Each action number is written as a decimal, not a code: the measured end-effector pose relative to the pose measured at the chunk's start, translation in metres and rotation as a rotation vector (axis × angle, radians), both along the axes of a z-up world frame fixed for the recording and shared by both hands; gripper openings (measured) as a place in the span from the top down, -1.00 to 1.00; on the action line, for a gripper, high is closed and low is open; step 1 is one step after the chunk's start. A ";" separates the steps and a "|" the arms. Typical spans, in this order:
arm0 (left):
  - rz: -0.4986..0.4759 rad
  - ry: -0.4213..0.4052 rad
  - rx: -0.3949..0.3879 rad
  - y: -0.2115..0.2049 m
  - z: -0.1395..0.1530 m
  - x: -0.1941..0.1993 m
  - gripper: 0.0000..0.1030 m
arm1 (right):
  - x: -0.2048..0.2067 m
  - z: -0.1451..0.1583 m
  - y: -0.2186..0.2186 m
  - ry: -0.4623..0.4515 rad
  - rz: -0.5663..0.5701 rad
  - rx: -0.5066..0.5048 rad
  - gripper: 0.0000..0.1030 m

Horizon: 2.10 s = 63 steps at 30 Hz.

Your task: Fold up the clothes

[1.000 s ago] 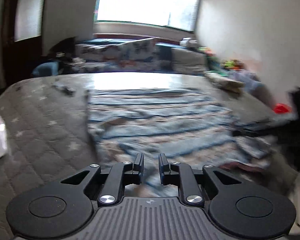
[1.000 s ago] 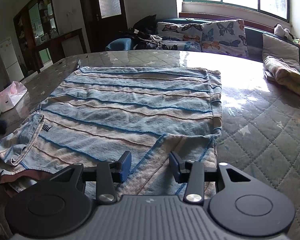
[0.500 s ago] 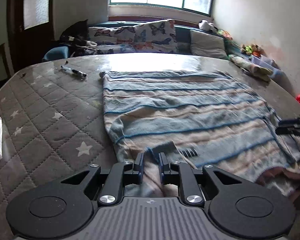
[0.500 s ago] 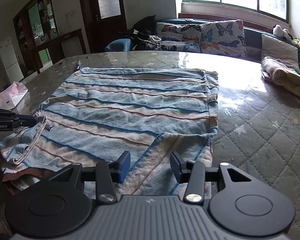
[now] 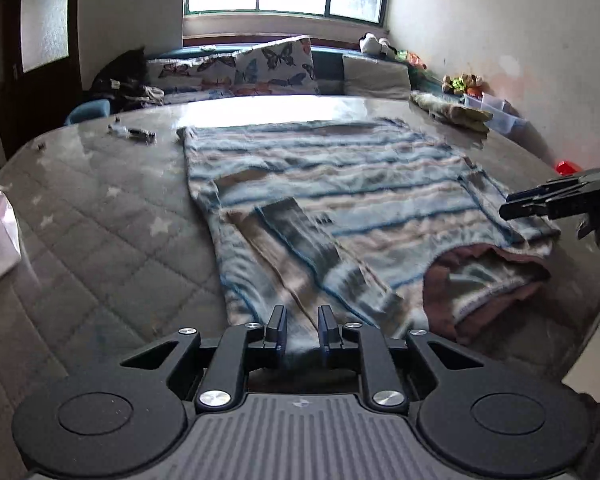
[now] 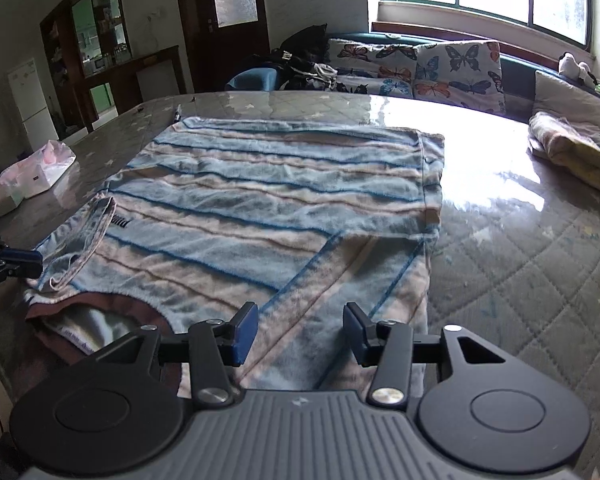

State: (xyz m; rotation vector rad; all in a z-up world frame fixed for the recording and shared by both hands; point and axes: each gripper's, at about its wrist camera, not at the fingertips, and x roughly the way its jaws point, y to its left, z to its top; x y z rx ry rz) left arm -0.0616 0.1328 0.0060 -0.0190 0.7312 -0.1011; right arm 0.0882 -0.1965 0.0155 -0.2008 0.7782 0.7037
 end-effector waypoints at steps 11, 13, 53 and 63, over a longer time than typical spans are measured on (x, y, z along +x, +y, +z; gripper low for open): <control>-0.219 -0.026 0.162 -0.032 0.016 -0.021 0.17 | -0.027 -0.002 -0.006 0.005 0.041 -0.043 0.05; -0.260 -0.031 0.196 -0.040 0.012 -0.023 0.15 | -0.033 -0.001 -0.007 -0.004 0.061 -0.056 0.05; -0.214 -0.062 0.135 -0.036 0.015 0.036 0.24 | -0.016 0.020 -0.006 -0.071 0.175 -0.024 0.78; -0.238 -0.091 0.317 -0.055 -0.006 -0.002 0.00 | 0.000 0.046 0.000 -0.089 0.116 0.075 0.80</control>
